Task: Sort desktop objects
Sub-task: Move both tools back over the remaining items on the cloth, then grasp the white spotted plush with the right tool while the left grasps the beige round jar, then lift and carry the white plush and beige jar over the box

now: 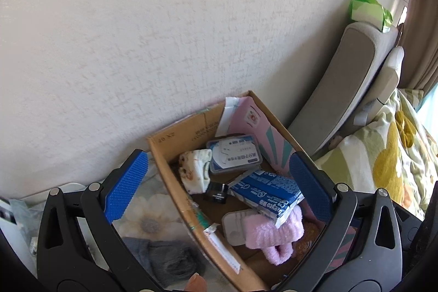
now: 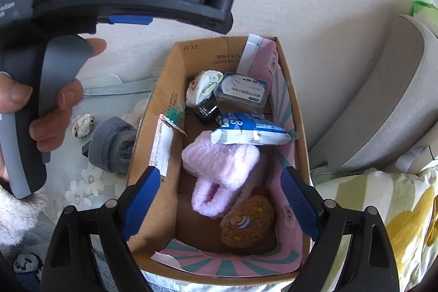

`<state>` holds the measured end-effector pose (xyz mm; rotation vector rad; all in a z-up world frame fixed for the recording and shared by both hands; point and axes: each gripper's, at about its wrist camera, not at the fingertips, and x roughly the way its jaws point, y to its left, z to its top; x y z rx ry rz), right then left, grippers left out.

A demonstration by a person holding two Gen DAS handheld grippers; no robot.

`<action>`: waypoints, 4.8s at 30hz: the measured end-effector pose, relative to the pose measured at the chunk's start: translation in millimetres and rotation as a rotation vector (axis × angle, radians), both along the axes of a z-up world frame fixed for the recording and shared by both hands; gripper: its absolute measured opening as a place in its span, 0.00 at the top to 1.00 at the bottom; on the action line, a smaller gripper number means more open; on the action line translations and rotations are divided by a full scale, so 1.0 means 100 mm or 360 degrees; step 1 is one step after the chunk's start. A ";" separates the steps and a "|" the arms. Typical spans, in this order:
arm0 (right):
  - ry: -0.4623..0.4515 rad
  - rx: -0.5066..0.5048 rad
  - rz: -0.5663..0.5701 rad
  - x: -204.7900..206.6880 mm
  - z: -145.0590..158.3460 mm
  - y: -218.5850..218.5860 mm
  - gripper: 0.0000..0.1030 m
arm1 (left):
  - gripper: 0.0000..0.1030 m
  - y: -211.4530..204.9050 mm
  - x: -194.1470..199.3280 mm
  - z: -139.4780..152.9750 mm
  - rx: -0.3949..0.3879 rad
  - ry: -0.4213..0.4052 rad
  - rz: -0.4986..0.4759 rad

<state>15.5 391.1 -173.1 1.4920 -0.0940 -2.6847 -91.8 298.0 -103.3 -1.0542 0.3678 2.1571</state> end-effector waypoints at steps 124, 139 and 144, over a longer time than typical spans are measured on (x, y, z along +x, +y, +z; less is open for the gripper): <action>0.0147 -0.0113 0.0637 -0.91 0.30 -2.47 0.62 | 0.62 -3.31 -0.54 -0.16 0.0214 -0.0136 0.0743; 0.0280 -0.0050 0.0294 -0.45 0.80 -1.52 0.62 | 0.62 -2.27 -0.40 0.36 0.0263 -0.0075 0.0407; 0.0250 -0.0032 0.0150 -0.24 0.77 -1.13 0.62 | 0.62 -1.78 -0.32 0.37 0.0251 -0.0094 0.0268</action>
